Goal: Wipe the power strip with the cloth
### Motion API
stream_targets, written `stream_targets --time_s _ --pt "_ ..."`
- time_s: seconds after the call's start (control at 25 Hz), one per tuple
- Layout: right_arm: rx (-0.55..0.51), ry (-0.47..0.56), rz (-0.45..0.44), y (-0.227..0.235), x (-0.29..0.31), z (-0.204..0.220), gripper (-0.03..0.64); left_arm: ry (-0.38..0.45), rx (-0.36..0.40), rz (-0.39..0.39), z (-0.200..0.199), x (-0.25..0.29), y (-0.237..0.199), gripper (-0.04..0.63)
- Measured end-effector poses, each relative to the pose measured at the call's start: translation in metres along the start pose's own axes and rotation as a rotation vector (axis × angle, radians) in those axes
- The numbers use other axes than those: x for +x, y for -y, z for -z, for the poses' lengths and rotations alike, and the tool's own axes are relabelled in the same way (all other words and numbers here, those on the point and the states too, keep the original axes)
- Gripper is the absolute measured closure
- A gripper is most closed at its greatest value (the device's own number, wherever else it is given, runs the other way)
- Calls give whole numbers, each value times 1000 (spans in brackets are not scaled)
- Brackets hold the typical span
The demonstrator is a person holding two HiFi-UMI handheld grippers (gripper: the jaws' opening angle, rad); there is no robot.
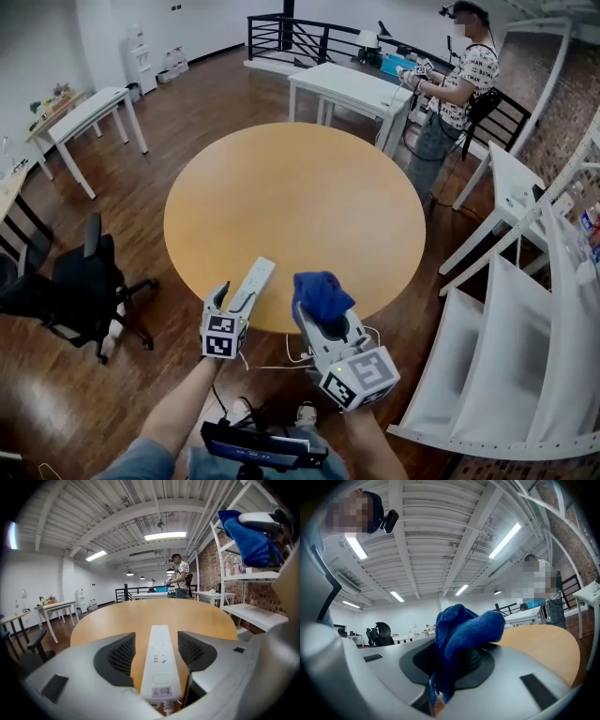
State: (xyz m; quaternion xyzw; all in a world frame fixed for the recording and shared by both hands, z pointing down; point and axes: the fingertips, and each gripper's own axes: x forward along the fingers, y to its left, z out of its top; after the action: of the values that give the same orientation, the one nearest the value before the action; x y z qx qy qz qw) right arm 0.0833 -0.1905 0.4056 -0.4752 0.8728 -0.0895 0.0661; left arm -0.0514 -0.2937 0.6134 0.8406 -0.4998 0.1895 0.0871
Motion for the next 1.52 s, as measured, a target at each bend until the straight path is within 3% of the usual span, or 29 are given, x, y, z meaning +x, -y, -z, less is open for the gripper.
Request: stream_targets --time_s 0.08,0.16,0.2,0.32,0.48,0.68,0.84,1.52 --pt "-3 9 -6 -3 3 -2 546 79 6 27 -32 -13 1 334" --pt "-7 15 -8 -6 5 -7 546 182 23 70 -70 -34 9 454" --pt "-11 18 -6 -7 5 -10 546 234 36 82 -87 -46 12 483" --pt "-40 44 -8 -12 6 -24 546 356 72 113 -130 -86 22 543" --pt "-94 90 -27 -24 10 -43 546 440 137 157 -177 -132 46 584" --pt "-141 118 -50 -40 11 -55 547 458 91 181 -199 -156 55 586" --pt "-144 125 -60 -46 10 -60 549 492 116 165 -209 -163 57 586" --pt "-160 123 -62 -53 5 -62 552 472 104 203 -207 -170 67 586"
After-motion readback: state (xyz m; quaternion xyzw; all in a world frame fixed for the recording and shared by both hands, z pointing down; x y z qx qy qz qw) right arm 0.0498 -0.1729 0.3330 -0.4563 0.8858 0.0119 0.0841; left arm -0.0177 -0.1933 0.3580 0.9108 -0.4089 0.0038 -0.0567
